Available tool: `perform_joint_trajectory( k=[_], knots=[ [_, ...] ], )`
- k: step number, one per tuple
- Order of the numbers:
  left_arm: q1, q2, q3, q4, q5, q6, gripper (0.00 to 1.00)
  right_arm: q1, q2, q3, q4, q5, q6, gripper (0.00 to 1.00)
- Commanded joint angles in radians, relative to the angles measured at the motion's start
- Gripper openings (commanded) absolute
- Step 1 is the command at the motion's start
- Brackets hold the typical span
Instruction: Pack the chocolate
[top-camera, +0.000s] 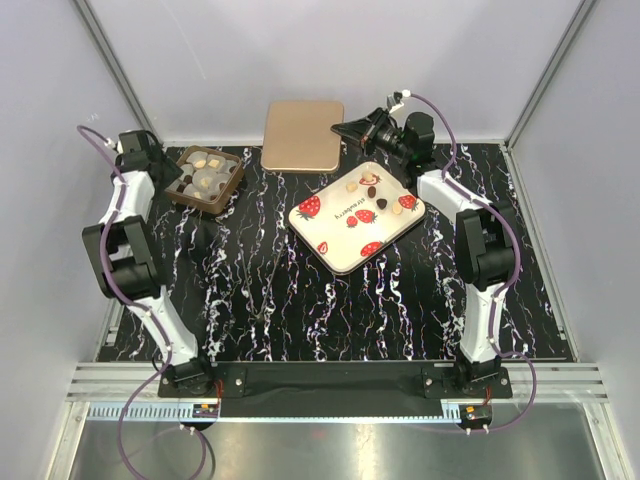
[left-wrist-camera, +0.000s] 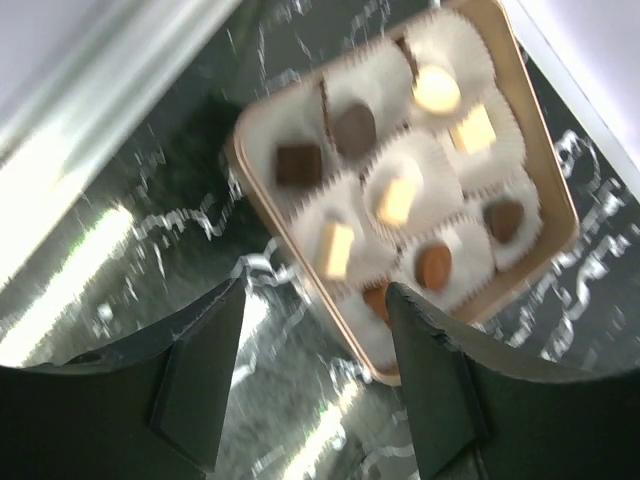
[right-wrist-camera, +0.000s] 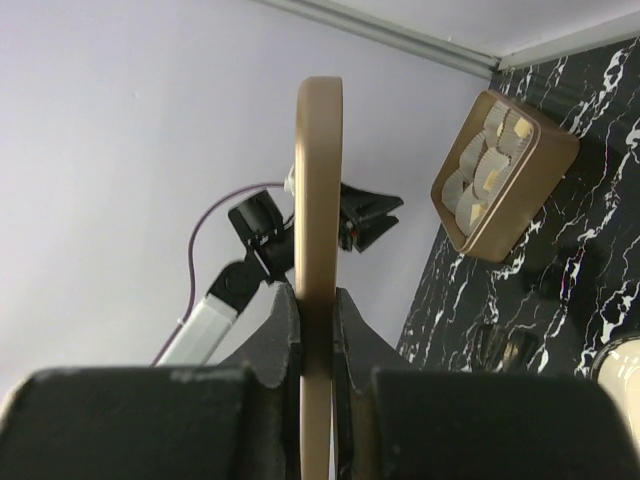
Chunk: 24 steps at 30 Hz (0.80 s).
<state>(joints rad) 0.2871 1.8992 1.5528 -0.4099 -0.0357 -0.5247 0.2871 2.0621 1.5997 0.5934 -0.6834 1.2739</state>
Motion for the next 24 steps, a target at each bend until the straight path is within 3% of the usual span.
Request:
perform_joint_trajectory(
  k=[1, 7, 19, 24],
  knots=[
    [0.012, 0.044, 0.102, 0.01, -0.102, 0.081, 0.63, -0.002, -0.033, 0.008, 0.042, -0.057, -0.051, 0.0],
    [0.043, 0.182, 0.216, -0.047, -0.121, 0.092, 0.59, -0.002, -0.063, -0.004, -0.018, -0.087, -0.102, 0.0],
    [0.05, 0.297, 0.247, 0.019, -0.013, 0.083, 0.53, -0.002, -0.062, 0.023, -0.095, -0.081, -0.177, 0.0],
    [0.05, 0.29, 0.205, 0.037, 0.0, 0.069, 0.45, -0.002, -0.057, 0.014, -0.118, -0.071, -0.197, 0.0]
  ],
)
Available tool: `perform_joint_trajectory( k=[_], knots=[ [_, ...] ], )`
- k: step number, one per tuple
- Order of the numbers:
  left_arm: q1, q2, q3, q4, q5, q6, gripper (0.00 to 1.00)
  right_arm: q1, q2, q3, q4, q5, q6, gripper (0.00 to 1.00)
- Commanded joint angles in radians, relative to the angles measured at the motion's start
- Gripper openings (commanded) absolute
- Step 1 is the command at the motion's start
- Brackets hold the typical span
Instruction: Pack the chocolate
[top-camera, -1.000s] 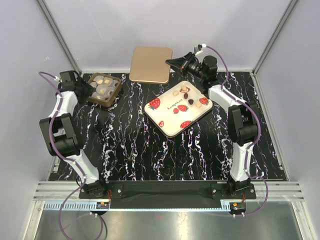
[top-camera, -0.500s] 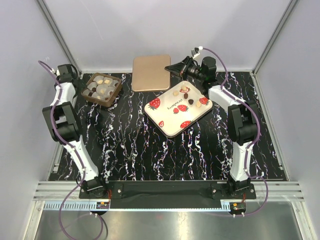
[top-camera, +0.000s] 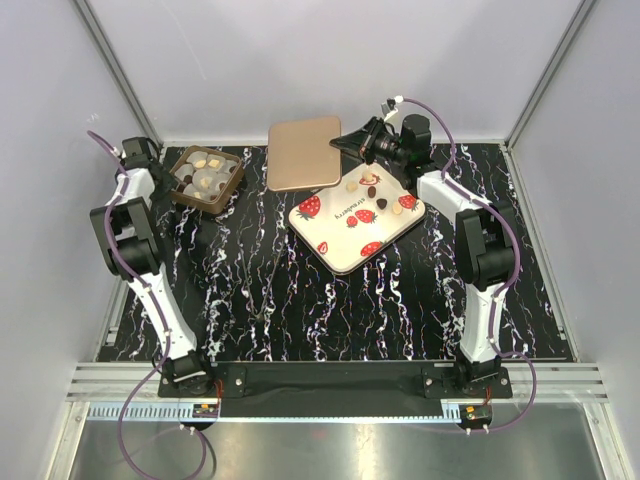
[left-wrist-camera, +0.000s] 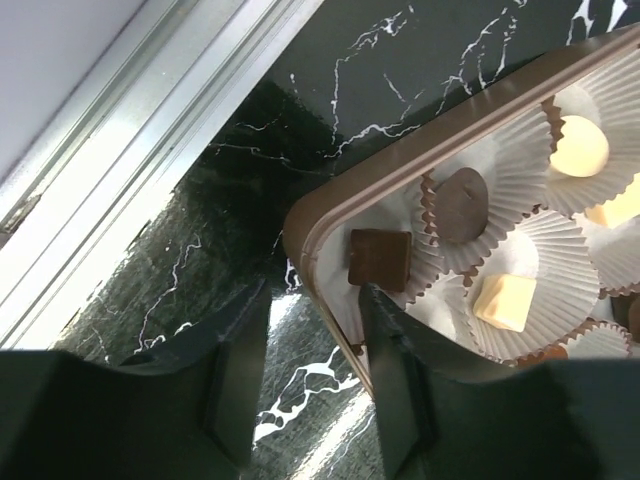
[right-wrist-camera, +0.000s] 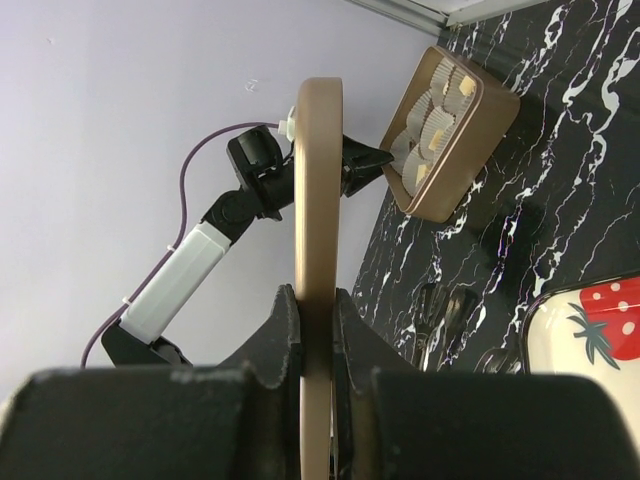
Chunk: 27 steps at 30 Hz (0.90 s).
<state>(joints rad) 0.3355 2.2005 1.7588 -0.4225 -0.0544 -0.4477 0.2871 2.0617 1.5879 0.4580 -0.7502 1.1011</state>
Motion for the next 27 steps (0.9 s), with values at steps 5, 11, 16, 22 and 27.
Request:
perform_joint_trajectory(
  k=[5, 11, 16, 22, 27],
  knots=[
    [0.0, -0.061, -0.088, 0.067, 0.007, -0.022, 0.38, -0.002, -0.058, 0.017, 0.01, -0.005, -0.027, 0.0],
    [-0.003, -0.163, -0.215, 0.094, 0.016, -0.042, 0.32, -0.002, -0.067, -0.014, 0.014, 0.003, -0.03, 0.0],
    [-0.012, -0.226, -0.303, 0.105, 0.025, -0.048, 0.32, 0.0, -0.074, -0.035, 0.025, 0.009, -0.026, 0.0],
    [-0.035, -0.297, -0.395, 0.105, 0.024, -0.082, 0.32, 0.021, -0.066, -0.046, 0.018, 0.023, -0.029, 0.0],
    [-0.058, -0.346, -0.476, 0.11, 0.039, -0.123, 0.34, 0.053, -0.046, -0.045, 0.019, 0.078, -0.029, 0.0]
  ],
)
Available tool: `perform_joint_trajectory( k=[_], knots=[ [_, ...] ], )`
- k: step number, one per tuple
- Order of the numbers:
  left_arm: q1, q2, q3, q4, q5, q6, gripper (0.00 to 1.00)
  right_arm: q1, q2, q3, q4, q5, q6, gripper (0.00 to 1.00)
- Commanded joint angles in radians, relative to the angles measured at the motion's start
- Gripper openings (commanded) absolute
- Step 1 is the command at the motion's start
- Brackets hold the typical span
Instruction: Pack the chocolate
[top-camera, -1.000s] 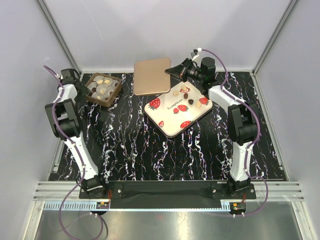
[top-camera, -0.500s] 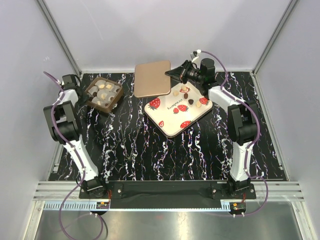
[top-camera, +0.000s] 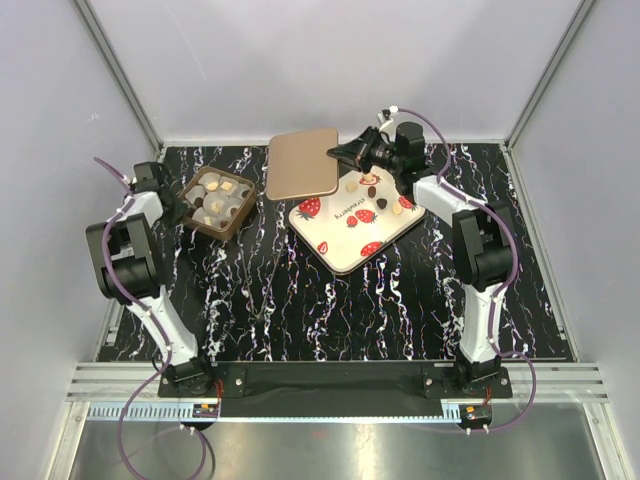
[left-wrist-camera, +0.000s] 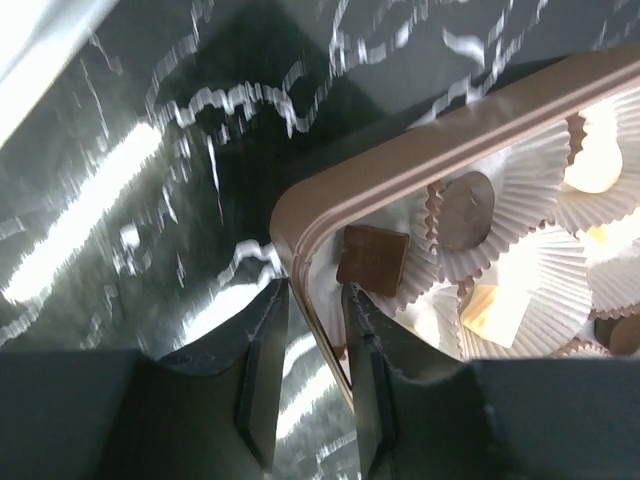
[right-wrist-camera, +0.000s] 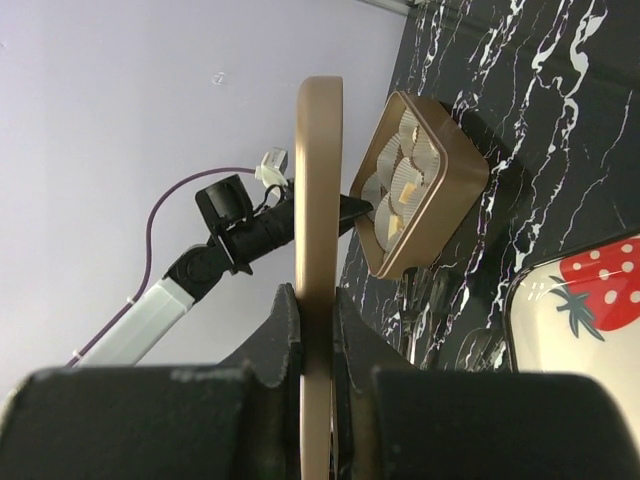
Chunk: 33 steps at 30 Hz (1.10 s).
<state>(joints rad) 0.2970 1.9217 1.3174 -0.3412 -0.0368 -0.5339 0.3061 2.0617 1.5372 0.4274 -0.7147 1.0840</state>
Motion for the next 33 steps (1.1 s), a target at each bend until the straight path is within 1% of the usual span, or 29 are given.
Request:
perform_joint_trajectory(
  k=[1, 3, 6, 7, 9, 10, 12, 13, 17, 22, 24, 26, 28, 31, 33],
  knots=[
    [-0.025, -0.073, -0.043, 0.024, 0.02, -0.05, 0.37, 0.037, -0.034, 0.008, 0.056, 0.058, 0.002, 0.0],
    [-0.029, -0.098, -0.063, 0.01, 0.024, -0.07, 0.44, 0.056, -0.02, 0.006, 0.102, 0.106, 0.027, 0.0],
    [-0.027, -0.139, -0.067, -0.015, 0.026, -0.067, 0.5, 0.091, 0.018, 0.012, 0.177, 0.204, 0.091, 0.0],
    [-0.027, -0.148, -0.061, -0.027, 0.023, -0.063, 0.56, 0.106, 0.044, 0.023, 0.215, 0.256, 0.123, 0.0],
    [-0.027, -0.176, -0.029, -0.073, 0.005, -0.049, 0.62, 0.151, 0.069, 0.034, 0.252, 0.314, 0.143, 0.0],
    [-0.025, -0.185, -0.015, -0.088, -0.003, -0.049, 0.69, 0.166, 0.093, 0.053, 0.264, 0.377, 0.149, 0.0],
    [-0.021, -0.219, 0.014, -0.12, -0.02, -0.063, 0.76, 0.22, 0.119, 0.078, 0.278, 0.438, 0.139, 0.0],
    [-0.01, -0.231, 0.02, -0.124, -0.018, -0.073, 0.81, 0.234, 0.148, 0.107, 0.289, 0.492, 0.136, 0.0],
    [0.014, -0.294, 0.057, -0.102, 0.021, -0.129, 0.85, 0.304, 0.23, 0.176, 0.359, 0.604, 0.139, 0.0],
    [0.014, -0.3, 0.123, -0.097, 0.077, -0.136, 0.87, 0.383, 0.348, 0.332, 0.33, 0.681, 0.103, 0.0],
    [0.014, -0.291, 0.149, -0.111, 0.086, -0.13, 0.88, 0.418, 0.382, 0.362, 0.332, 0.705, 0.112, 0.0],
    [0.014, -0.283, 0.175, -0.134, 0.075, -0.123, 0.88, 0.448, 0.422, 0.386, 0.355, 0.77, 0.114, 0.0],
    [0.013, -0.28, 0.186, -0.15, 0.066, -0.11, 0.89, 0.467, 0.468, 0.432, 0.334, 0.816, 0.117, 0.0],
    [0.017, -0.28, 0.206, -0.171, 0.043, -0.086, 0.9, 0.496, 0.526, 0.492, 0.315, 0.863, 0.122, 0.0],
    [0.017, -0.282, 0.218, -0.182, 0.003, -0.054, 0.91, 0.516, 0.557, 0.514, 0.324, 0.894, 0.142, 0.0]
  ],
)
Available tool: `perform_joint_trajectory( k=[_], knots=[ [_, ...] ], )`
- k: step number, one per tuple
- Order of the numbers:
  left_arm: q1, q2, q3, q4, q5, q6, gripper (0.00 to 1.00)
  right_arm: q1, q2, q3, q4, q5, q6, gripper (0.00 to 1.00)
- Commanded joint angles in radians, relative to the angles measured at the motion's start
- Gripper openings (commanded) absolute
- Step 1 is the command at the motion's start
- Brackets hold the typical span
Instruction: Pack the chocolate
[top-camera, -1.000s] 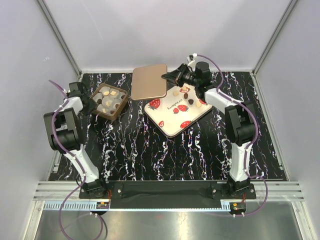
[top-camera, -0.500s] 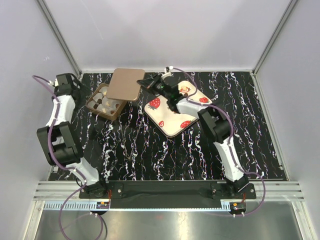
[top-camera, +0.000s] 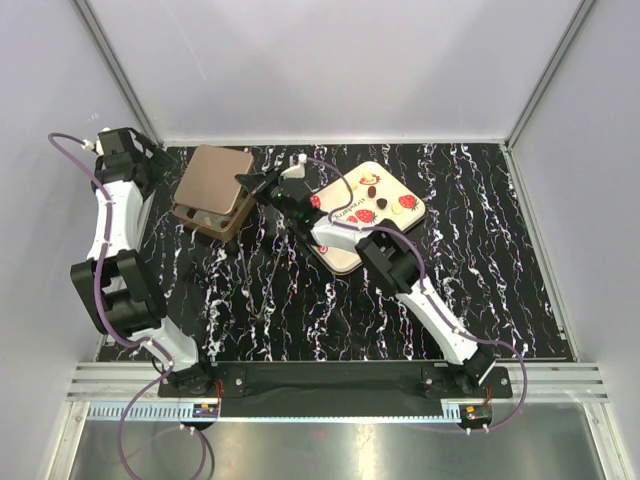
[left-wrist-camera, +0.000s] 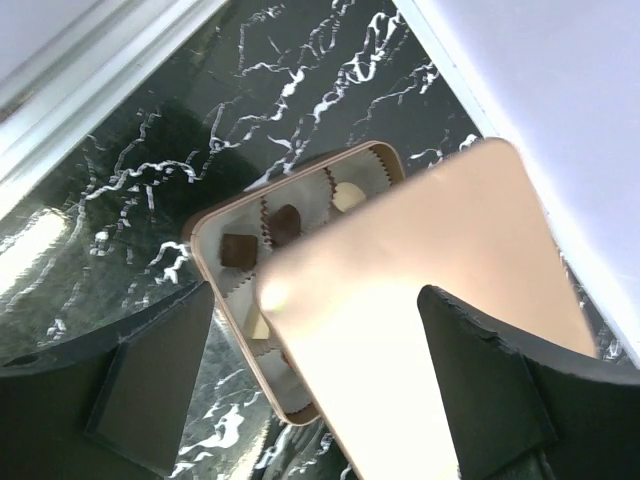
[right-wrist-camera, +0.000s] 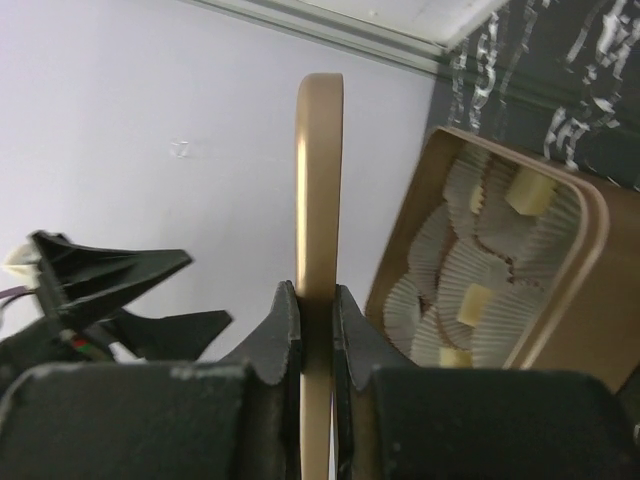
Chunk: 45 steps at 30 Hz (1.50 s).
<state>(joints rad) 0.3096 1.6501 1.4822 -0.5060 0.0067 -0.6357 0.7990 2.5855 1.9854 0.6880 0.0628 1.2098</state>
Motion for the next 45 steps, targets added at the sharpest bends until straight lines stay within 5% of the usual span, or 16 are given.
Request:
perform_joint_trajectory(
  k=[1, 11, 21, 45],
  knots=[
    [0.005, -0.01, 0.064, -0.032, -0.053, 0.06, 0.91, 0.028, 0.042, 0.076, 0.065, 0.123, 0.013, 0.0],
    [0.02, 0.013, 0.093, -0.052, -0.12, 0.151, 0.92, 0.068, 0.168, 0.213, 0.041, 0.209, 0.048, 0.0],
    [0.033, 0.217, 0.194, -0.123, -0.102, 0.324, 0.92, 0.075, 0.203, 0.205, 0.084, 0.243, 0.111, 0.0],
    [0.079, 0.287, 0.164, -0.095, 0.067, 0.314, 0.85, 0.088, 0.13, 0.072, 0.096, 0.135, 0.151, 0.0]
  ],
)
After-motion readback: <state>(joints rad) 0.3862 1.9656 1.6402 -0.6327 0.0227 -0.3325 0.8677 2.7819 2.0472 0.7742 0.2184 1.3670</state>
